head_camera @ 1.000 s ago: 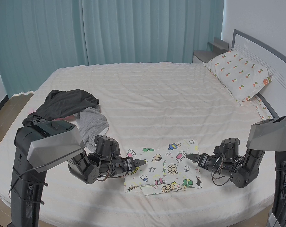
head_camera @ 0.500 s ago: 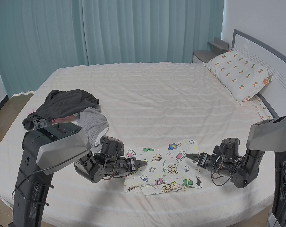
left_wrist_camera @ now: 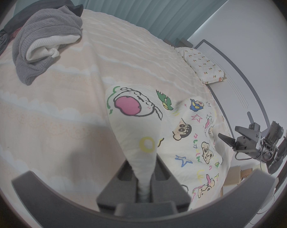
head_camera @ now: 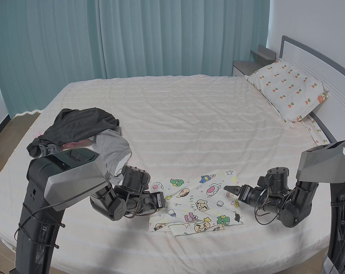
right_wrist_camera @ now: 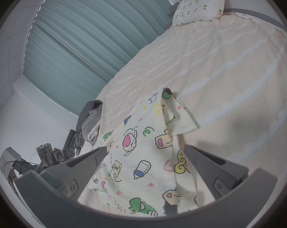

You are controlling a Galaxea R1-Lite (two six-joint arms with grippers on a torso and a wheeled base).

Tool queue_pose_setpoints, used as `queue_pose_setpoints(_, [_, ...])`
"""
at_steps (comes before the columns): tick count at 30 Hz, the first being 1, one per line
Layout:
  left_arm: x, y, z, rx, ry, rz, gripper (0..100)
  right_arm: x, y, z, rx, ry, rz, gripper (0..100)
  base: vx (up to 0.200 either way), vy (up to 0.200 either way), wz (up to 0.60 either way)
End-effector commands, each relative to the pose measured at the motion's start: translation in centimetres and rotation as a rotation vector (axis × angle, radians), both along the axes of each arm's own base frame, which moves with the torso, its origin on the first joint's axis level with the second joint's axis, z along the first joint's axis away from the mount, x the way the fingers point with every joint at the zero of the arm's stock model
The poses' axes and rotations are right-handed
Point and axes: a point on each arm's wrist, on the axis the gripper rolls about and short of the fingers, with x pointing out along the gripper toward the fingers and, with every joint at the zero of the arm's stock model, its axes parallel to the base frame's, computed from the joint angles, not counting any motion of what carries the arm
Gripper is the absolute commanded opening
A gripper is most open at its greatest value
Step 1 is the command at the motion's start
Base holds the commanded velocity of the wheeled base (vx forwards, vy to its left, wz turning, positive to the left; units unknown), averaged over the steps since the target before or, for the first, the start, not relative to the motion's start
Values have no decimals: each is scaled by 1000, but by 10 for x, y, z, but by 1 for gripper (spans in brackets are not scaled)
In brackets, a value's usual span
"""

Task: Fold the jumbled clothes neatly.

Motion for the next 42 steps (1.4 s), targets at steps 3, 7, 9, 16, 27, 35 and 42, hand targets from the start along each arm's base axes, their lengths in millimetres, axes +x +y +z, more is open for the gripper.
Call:
queue_pose_setpoints(3, [-12,10,22,-9,-2,15,0,0,0,-1,0,3,1,100,0,0,0])
queue_pose_setpoints(7, [-12,22,31,-15,-14,46,0,0,0,-1,0,4,1,100,0,0,0])
queue_pose_setpoints(9, [-11,28,33,-15,-18,62,0,0,0,-1,0,4,1,100,0,0,0])
queue_pose_setpoints(16, [-13,55,29,0,-8,130,0,0,0,-1,-1,6,1,100,0,0,0])
queue_pose_setpoints(27, [-18,128,22,-7,-26,308,0,0,0,-1,-1,6,1,100,0,0,0])
queue_pose_setpoints(35, [-10,199,24,-11,-43,504,0,-1,0,-2,-1,7,3,100,0,0,0])
queue_pose_setpoints(42, [-5,228,19,-10,-48,582,0,-1,0,-2,-2,9,3,100,0,0,0])
